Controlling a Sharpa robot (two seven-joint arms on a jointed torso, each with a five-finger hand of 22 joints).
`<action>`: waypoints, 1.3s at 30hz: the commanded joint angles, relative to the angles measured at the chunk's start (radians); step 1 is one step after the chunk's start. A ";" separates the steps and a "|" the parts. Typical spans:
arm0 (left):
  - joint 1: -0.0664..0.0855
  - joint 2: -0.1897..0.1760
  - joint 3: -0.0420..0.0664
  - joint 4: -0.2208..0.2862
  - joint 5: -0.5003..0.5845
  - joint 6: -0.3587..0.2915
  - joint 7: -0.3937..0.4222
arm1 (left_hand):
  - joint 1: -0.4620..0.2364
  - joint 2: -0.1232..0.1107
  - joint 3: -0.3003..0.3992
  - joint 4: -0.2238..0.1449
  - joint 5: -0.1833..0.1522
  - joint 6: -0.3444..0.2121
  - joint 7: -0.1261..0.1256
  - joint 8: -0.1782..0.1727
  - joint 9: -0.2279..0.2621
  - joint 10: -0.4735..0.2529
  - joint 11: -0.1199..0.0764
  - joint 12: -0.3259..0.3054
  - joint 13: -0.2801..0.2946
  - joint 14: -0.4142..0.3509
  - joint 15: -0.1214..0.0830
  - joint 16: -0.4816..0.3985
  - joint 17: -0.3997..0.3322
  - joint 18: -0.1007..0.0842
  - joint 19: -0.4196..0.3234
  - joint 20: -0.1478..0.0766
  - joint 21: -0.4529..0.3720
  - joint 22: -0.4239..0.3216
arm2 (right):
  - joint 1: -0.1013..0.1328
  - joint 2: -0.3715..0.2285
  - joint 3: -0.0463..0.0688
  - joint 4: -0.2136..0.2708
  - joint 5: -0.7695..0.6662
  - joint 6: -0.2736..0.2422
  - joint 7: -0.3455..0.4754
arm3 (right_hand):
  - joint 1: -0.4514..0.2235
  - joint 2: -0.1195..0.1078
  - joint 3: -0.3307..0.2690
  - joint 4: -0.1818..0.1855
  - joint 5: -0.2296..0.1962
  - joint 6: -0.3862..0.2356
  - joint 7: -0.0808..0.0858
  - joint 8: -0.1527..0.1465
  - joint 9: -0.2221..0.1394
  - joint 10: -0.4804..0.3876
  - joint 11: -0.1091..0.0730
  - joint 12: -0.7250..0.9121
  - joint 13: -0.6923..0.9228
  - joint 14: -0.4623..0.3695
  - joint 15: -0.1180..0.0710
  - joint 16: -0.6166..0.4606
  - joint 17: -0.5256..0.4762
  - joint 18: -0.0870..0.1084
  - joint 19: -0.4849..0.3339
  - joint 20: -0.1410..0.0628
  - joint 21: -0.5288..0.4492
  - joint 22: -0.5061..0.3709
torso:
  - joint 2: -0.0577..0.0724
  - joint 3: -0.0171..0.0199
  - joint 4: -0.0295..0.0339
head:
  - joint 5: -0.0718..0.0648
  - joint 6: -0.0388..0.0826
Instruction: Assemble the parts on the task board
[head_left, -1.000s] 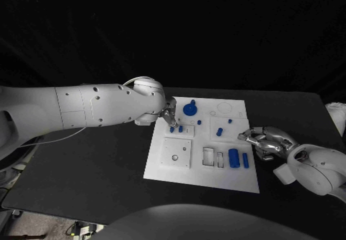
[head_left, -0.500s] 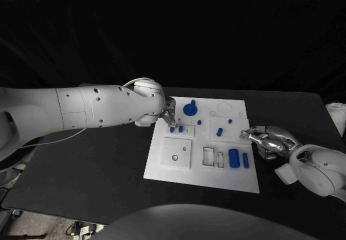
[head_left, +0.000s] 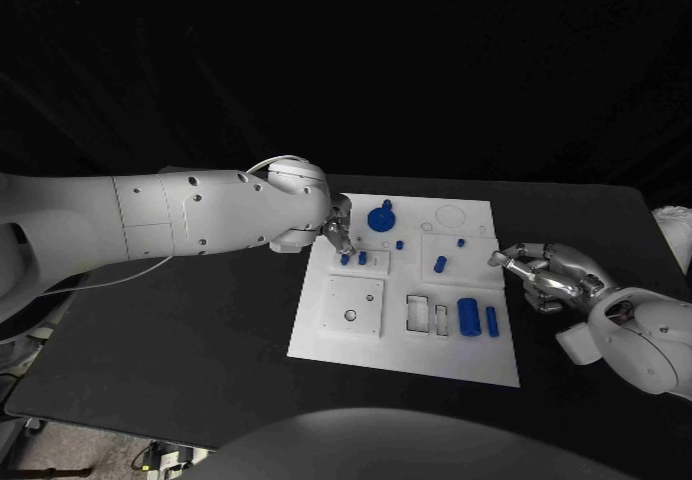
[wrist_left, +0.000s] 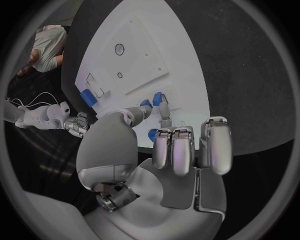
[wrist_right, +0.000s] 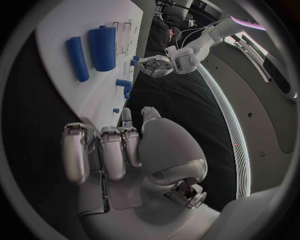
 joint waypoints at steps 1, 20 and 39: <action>0.000 0.000 0.000 0.005 -0.003 0.003 -0.007 | 0.001 -0.006 -0.001 0.006 -0.009 -0.002 0.009 -0.005 0.002 0.104 0.003 0.002 0.263 0.103 0.003 0.002 0.263 -0.004 0.045 0.004 -0.005 0.227 | 0.000 0.000 0.000 0.002 0.005 -0.004 0.025 | -0.011 -0.002 0.003 0.001 -0.004 0.004 0.001 -0.005 -0.002 0.141 -0.039 -0.004 0.170 0.106 -0.008 0.003 0.263 -0.016 0.013 -0.001 0.006 0.216 | 0.001 0.0008 0.0000 | 0.001 0.000; -0.001 -0.005 0.000 0.011 -0.003 0.031 -0.020 | -0.018 -0.009 -0.027 0.010 -0.016 -0.007 0.011 -0.012 0.004 0.104 0.003 0.002 0.263 0.103 0.004 0.002 0.263 -0.001 0.040 0.005 -0.015 0.223 | 0.001 0.000 0.000 0.001 0.006 0.005 0.020 | -0.013 -0.002 0.003 0.001 -0.004 0.004 0.001 -0.009 -0.004 0.141 -0.039 -0.004 0.170 0.106 -0.007 0.003 0.263 -0.015 0.010 0.000 0.003 0.214 | 0.000 0.0011 -0.0004 | 0.000 0.000; -0.015 -0.003 0.000 0.007 -0.001 0.027 -0.014 | -0.012 0.000 -0.027 0.007 -0.013 -0.010 0.009 -0.016 0.005 0.104 0.002 0.002 0.263 0.103 0.004 0.002 0.263 0.001 0.034 0.005 -0.026 0.220 | 0.001 0.002 0.000 0.002 0.006 0.019 0.006 | -0.014 -0.001 0.004 0.001 -0.004 0.004 0.002 -0.011 -0.005 0.141 -0.038 -0.004 0.170 0.106 -0.007 0.003 0.263 -0.014 0.007 0.000 0.000 0.213 | 0.001 0.0006 0.0001 | 0.002 0.000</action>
